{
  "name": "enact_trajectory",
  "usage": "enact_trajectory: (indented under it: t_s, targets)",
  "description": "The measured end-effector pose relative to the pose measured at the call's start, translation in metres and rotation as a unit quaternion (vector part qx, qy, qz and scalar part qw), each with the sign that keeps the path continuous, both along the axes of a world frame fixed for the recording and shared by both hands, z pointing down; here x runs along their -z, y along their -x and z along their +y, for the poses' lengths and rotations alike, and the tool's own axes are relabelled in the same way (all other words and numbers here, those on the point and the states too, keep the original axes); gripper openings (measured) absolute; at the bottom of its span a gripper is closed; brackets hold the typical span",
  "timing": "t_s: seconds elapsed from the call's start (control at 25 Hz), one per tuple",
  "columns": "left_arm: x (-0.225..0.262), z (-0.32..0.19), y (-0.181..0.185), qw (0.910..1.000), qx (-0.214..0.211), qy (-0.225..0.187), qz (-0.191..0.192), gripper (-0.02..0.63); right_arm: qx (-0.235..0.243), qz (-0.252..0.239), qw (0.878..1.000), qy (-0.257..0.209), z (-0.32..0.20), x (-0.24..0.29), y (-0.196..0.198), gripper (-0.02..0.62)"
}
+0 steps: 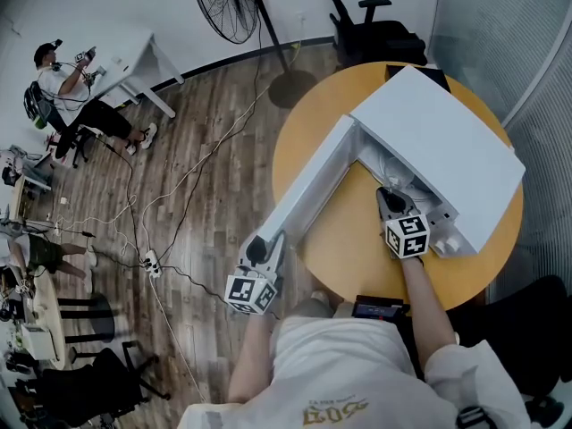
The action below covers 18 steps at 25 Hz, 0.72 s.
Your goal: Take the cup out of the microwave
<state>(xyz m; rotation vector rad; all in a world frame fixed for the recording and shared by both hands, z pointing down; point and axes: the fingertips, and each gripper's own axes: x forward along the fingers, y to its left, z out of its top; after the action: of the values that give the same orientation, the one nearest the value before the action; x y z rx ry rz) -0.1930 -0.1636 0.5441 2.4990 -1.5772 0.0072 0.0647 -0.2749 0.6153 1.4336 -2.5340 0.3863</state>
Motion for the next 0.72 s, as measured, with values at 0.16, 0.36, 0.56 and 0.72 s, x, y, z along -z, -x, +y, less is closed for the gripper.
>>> enact_trajectory:
  t_s: [0.16, 0.36, 0.56, 0.72]
  targets:
    - [-0.001, 0.001, 0.000, 1.0000, 0.000, -0.001, 0.002, 0.201, 0.023, -0.005, 1.000, 0.002, 0.009, -0.002, 0.010, 0.018]
    - [-0.001, 0.000, 0.000, 1.0000, 0.001, -0.001, 0.003, 0.201, 0.052, -0.006, 0.999, 0.004, 0.018, -0.003, 0.023, 0.018]
    - [-0.002, 0.000, 0.000, 1.0000, 0.000, -0.001, 0.004, 0.201, 0.081, -0.007, 0.997, 0.003, 0.028, -0.008, 0.034, 0.018]
    - [-0.003, 0.000, -0.001, 1.0000, 0.002, 0.000, 0.005, 0.201, 0.113, -0.011, 0.994, 0.005, 0.039, -0.012, 0.045, 0.018]
